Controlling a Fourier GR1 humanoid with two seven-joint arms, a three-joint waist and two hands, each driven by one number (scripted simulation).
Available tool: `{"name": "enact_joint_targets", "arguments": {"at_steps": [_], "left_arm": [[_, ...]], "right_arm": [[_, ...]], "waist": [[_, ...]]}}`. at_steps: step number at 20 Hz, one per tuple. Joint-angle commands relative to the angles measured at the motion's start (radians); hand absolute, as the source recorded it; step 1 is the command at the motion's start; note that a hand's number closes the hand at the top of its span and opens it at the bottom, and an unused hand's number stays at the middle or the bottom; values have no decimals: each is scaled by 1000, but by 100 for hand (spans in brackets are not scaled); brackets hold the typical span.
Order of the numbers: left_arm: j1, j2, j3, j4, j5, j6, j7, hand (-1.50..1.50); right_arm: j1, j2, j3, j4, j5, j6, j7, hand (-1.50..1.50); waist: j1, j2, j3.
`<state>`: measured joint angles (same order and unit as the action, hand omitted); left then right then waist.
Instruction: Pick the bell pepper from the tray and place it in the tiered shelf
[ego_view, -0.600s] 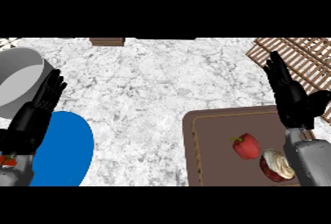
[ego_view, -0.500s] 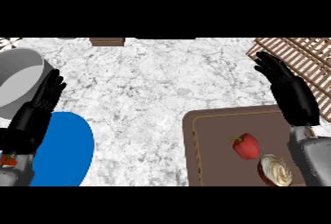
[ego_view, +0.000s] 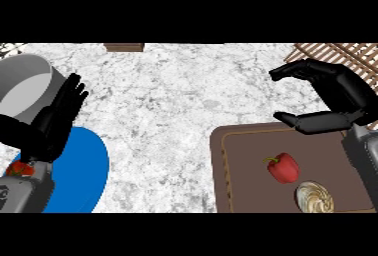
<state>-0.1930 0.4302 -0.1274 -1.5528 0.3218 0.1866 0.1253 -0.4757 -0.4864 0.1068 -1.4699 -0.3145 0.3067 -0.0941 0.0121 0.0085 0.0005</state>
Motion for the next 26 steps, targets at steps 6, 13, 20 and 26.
{"name": "enact_joint_targets", "arguments": {"at_steps": [6,13,20,26], "left_arm": [[-48,-2,44,56,18,-22,33,0],[-15,-13,34,43,-2,-1,30,0],[-61,-17,32,26,1,11,90,0],[-91,-68,12,48,-51,33,80,0]], "right_arm": [[5,-212,-46,-67,-209,460,-33,-150],[-56,-445,11,-261,68,560,50,-150],[-36,-447,137,-599,523,404,123,-150],[131,-334,280,-769,719,333,282,-150]], "waist": [[-25,-12,-1],[-26,-20,-3],[-27,-16,2],[-23,-10,0]]}}
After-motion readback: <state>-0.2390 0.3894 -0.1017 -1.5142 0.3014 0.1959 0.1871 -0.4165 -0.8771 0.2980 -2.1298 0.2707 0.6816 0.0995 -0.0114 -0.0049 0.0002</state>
